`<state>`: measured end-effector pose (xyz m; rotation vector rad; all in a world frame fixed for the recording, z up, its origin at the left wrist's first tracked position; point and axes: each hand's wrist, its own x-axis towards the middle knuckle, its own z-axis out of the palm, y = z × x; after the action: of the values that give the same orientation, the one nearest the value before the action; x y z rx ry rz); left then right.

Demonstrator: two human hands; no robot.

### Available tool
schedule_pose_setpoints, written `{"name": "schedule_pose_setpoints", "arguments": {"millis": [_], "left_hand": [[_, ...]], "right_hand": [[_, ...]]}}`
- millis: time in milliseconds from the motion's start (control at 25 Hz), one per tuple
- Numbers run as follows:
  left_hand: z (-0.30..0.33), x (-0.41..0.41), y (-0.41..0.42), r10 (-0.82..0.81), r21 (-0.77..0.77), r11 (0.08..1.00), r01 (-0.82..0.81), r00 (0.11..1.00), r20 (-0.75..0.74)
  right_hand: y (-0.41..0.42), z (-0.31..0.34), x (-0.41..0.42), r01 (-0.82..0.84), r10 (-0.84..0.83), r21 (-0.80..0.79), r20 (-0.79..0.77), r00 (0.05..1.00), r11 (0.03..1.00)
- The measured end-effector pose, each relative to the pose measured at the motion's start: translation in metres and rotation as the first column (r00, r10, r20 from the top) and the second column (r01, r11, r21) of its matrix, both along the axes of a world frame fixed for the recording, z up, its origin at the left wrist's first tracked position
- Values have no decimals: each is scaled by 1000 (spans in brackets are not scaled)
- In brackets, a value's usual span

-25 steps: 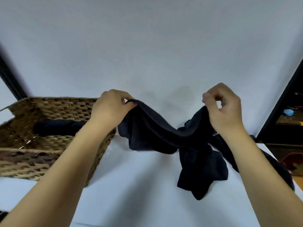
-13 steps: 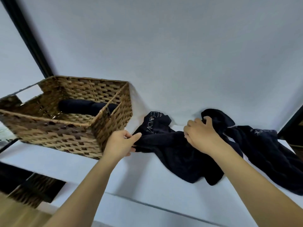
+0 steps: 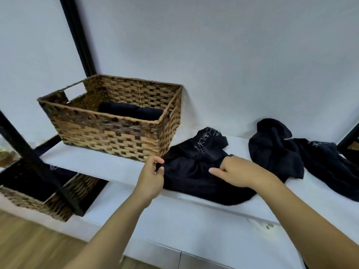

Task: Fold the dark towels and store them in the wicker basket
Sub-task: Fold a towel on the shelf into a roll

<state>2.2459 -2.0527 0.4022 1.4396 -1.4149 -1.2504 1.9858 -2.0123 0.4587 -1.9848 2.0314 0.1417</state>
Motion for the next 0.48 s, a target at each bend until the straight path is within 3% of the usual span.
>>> {"name": "schedule_pose_setpoints", "arguments": {"millis": [200,320,480], "left_hand": [[-14,26,20,-42,-38,998,47,993,112],[-22,46,24,29,-16,1000,-27,995,98],[-32,60,35,20,133,991,-31,996,85]], "right_hand": [[-12,-16,19,176,-210,-120,-405,890,977],[-11,-25,17,314,-310,-43,-333,891,948],[-7,-17,24,375,-365,17,-194,911,927]]}}
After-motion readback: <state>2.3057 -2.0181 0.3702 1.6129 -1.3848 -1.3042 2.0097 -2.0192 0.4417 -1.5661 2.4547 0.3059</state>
